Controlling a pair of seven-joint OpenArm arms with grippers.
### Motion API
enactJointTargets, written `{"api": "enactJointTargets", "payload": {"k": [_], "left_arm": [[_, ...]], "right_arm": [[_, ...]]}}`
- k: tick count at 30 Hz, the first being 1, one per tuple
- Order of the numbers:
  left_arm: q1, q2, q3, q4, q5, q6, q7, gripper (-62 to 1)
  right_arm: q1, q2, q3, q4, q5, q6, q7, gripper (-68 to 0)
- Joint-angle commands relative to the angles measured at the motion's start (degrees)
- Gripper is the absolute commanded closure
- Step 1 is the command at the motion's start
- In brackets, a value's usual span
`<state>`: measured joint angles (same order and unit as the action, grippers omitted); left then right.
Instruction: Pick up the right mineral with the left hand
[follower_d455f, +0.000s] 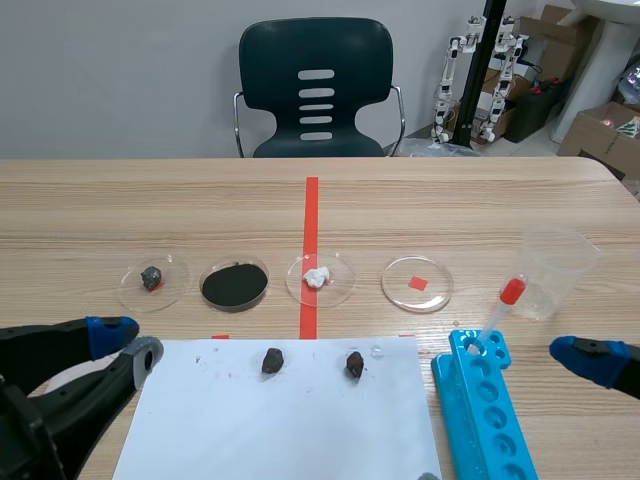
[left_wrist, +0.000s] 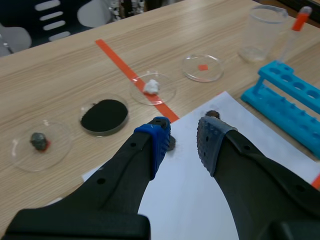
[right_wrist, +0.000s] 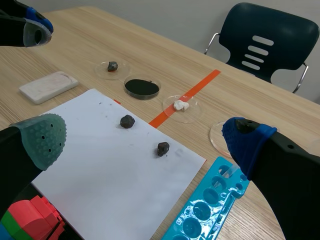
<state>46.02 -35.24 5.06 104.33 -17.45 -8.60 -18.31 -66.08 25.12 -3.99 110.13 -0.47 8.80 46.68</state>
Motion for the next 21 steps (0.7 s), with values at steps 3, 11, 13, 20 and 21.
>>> {"api": "enactJointTargets", "payload": {"k": [3,11,13,20,21], "left_arm": [[-0.17,1.25,0.00,1.07,2.47,-0.09,-0.68,-21.9],[-0.13,1.25,0.00,1.05,2.45,-0.09,0.11,-56.2],[-0.13,1.25,0.00,1.05,2.45,-0.02,0.15,-56.1],[-0.15,1.25,0.00,1.05,2.45,0.15,0.13,-56.2],[-0.15,1.25,0.00,1.05,2.45,0.15,0.13,-56.2]], "right_arm": [[0.22,0.26,0.15,0.66,0.66,-0.02,1.03,-67.9],[0.22,0.26,0.15,0.66,0.66,-0.02,1.03,-67.9],[0.22,0.26,0.15,0.66,0.66,-0.02,1.05,-67.9],[0.22,0.26,0.15,0.66,0.66,-0.02,1.03,-67.9],[0.22,0.26,0.15,0.66,0.66,-0.02,1.03,-67.9]]}}
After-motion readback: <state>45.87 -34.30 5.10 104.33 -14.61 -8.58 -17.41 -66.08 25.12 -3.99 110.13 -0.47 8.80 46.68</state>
